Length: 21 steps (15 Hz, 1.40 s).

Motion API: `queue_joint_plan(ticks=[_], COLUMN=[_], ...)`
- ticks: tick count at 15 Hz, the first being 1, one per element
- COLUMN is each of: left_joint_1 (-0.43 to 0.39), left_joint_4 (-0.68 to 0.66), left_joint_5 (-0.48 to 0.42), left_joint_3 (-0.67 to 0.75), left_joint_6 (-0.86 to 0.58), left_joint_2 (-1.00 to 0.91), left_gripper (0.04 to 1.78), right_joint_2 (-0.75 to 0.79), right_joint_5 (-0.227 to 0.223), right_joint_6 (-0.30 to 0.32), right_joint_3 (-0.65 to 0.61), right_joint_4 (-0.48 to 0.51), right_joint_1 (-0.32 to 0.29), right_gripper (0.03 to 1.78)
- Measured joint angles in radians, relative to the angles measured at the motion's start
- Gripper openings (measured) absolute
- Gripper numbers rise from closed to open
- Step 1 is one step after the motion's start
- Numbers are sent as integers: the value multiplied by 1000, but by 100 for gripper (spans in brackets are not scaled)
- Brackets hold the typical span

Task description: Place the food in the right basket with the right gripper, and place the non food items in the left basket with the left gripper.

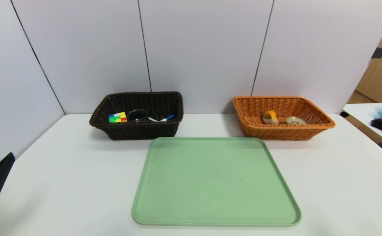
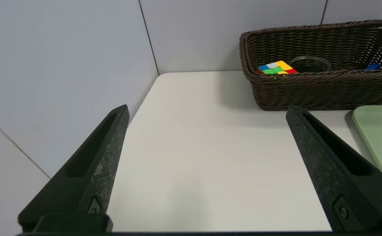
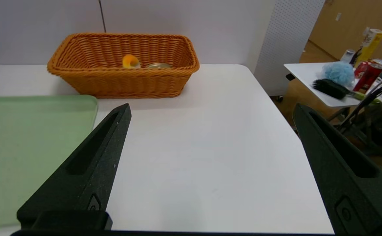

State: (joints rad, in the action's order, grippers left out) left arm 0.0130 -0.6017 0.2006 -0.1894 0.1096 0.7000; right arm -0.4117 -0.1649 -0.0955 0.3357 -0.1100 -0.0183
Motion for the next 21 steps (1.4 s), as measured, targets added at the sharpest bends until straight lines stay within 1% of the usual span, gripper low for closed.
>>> queue_joint_plan(ticks=[3,4,6,8,10,12,13,14,16,18,21], left_joint_1=[-13,-15,-17,-17,-15,-14,-13,-12,-11,-11,-11], left_joint_4=[2,7,41,130,251,347,383,401,414,401,419], left_joint_5=[-5,-14,-49,-68,-78,-84,-87,-91,-106,-140,-178], left_joint_3=[76,102,137,151,159,173,180,185,189,189,189], left_joint_6=[-23,-23,-24,-25,-24,-27,-39,-44,-37,-24,19], left_joint_2=[-113,-158,-249,-353,-486,-599,-636,-658,-684,-695,-700], left_gripper=[169,169,169,169,169,169,169,169,169,169,169], right_joint_2=[179,228,301,352,382,399,404,407,411,412,412], right_joint_5=[73,88,123,153,163,203,218,221,219,210,181], right_joint_6=[-10,-17,-29,-52,-71,-81,-83,-90,-104,-107,-109], right_joint_3=[8,8,-1,-7,-11,-23,-34,-47,-85,-134,-232], right_joint_4=[209,263,315,363,381,383,374,372,345,267,188], right_joint_1=[17,20,21,21,21,21,21,21,21,21,21], right_gripper=[170,170,170,170,170,170,170,170,170,170,170])
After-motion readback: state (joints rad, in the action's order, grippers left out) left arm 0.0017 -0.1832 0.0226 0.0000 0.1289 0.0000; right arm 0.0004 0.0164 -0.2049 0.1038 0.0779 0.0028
